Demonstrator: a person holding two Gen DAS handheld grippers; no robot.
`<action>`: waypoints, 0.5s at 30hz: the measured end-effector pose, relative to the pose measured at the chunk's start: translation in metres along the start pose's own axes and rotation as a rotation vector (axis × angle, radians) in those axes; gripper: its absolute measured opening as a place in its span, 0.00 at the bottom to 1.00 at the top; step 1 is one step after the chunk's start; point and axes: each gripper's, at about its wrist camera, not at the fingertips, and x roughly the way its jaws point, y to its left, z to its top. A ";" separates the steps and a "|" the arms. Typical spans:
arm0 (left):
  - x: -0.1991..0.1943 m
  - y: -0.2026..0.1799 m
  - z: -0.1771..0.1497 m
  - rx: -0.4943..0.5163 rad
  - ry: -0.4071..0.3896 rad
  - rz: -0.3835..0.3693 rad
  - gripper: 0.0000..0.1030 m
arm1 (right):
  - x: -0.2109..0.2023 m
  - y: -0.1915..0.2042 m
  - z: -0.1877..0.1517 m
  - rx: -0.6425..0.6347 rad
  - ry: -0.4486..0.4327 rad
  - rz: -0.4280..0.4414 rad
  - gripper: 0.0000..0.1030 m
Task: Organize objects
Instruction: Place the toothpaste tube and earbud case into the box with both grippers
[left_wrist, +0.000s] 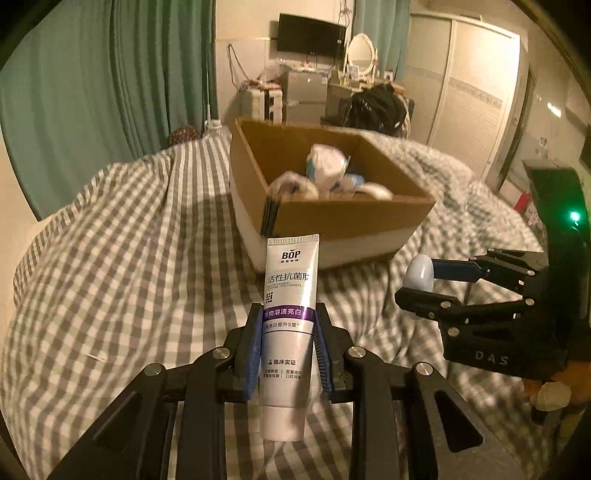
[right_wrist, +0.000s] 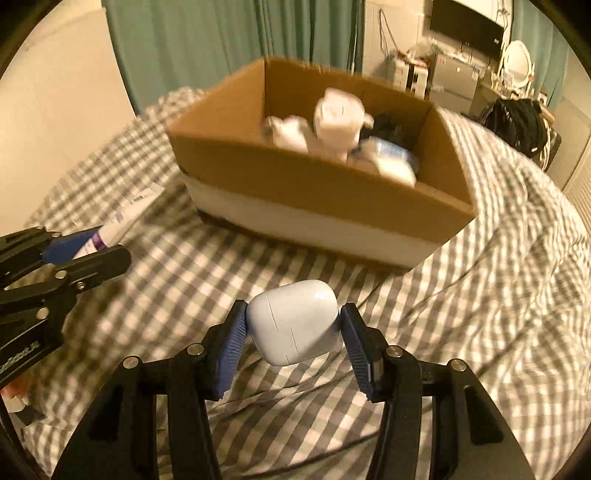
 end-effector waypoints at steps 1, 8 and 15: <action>-0.005 -0.001 0.004 0.002 -0.012 -0.006 0.25 | -0.007 0.002 0.001 -0.005 -0.013 -0.002 0.49; -0.041 -0.013 0.057 0.040 -0.141 -0.045 0.25 | -0.063 0.005 0.031 -0.055 -0.144 -0.008 0.49; -0.042 -0.017 0.136 0.046 -0.254 -0.034 0.25 | -0.108 -0.018 0.085 -0.024 -0.309 -0.014 0.49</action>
